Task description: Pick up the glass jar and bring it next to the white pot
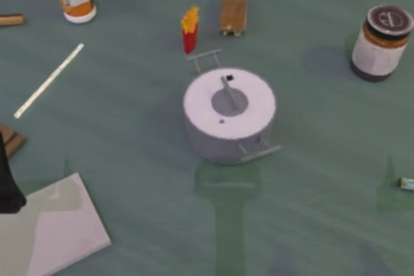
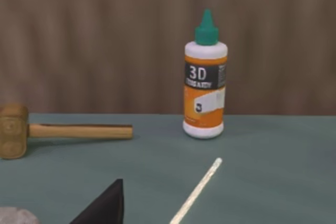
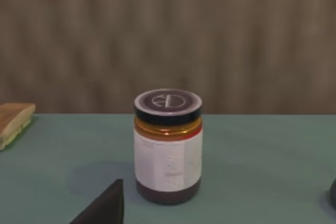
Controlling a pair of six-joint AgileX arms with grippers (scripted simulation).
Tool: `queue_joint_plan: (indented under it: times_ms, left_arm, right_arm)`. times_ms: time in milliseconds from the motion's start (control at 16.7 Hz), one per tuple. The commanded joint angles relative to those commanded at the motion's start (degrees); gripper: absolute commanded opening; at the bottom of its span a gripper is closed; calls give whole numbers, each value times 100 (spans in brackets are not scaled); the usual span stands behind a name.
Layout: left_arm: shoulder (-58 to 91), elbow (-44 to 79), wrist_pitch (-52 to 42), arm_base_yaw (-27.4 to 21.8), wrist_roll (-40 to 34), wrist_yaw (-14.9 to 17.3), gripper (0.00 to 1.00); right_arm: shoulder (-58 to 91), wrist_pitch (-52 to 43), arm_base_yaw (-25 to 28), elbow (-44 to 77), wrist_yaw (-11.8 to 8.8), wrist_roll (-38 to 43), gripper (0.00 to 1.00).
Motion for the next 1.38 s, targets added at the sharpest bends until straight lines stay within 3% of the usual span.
queue_joint_plan:
  times_ms: [300,660,960,1380]
  left_arm:
    - [0,0,0,0,0,0,100]
    - [0,0,0,0,0,0,100]
    - [0,0,0,0,0,0,100]
    - [0,0,0,0,0,0,100]
  right_arm:
    - [297,-289,-12,187,-10,-51,100]
    - [2259,-1852,-128,1716,-56,-454,100]
    - [4655,-3270,-253,4269,-162,-1054,100]
    - [8343,-4841,-328,9087,-469,-2196,100]
